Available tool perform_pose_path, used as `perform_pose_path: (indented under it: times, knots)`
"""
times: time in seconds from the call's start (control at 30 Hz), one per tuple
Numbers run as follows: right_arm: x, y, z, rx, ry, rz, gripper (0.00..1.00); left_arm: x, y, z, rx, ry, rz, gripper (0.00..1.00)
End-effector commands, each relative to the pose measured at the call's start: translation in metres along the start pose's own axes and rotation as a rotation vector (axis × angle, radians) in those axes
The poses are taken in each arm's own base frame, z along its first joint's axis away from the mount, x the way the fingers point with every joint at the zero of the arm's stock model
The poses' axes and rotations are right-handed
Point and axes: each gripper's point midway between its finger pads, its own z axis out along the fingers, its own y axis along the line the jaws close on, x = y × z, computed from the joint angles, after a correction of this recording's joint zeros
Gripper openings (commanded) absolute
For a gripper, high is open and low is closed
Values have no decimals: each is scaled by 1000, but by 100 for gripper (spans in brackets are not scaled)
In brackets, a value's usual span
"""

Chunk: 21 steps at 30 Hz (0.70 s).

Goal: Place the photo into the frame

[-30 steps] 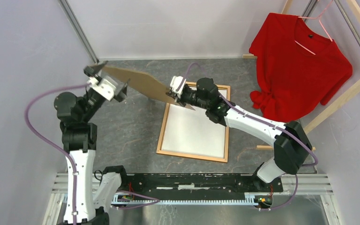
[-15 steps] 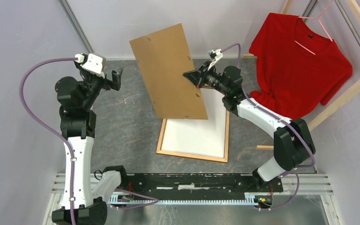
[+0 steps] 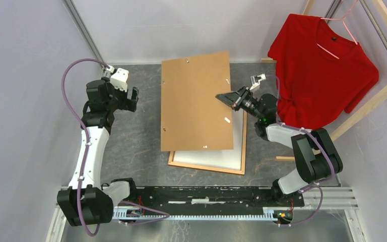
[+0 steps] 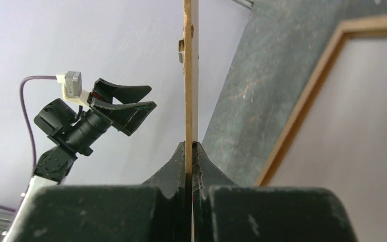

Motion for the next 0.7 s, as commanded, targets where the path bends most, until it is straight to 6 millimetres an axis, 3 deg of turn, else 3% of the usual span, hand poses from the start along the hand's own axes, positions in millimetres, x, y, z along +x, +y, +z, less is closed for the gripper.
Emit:
perform_pose_path:
  times: [0.0, 0.23, 0.37, 0.53, 0.67]
  knots:
    - [-10, 42, -33, -98, -40, 94, 0, -1, -2, 3, 22, -20, 38, 100]
    - [8, -3, -89, 57, -71, 193, 0, 24, -29, 20, 158, 27, 29, 100]
    - [13, -17, -111, 92, -78, 209, 0, 42, -40, 32, 206, 75, 29, 100]
    - [20, -41, -131, 152, -96, 243, 0, 61, -62, 47, 266, 139, 36, 100]
    - [21, -50, -132, 164, -91, 247, 0, 77, -85, 59, 320, 201, 54, 100]
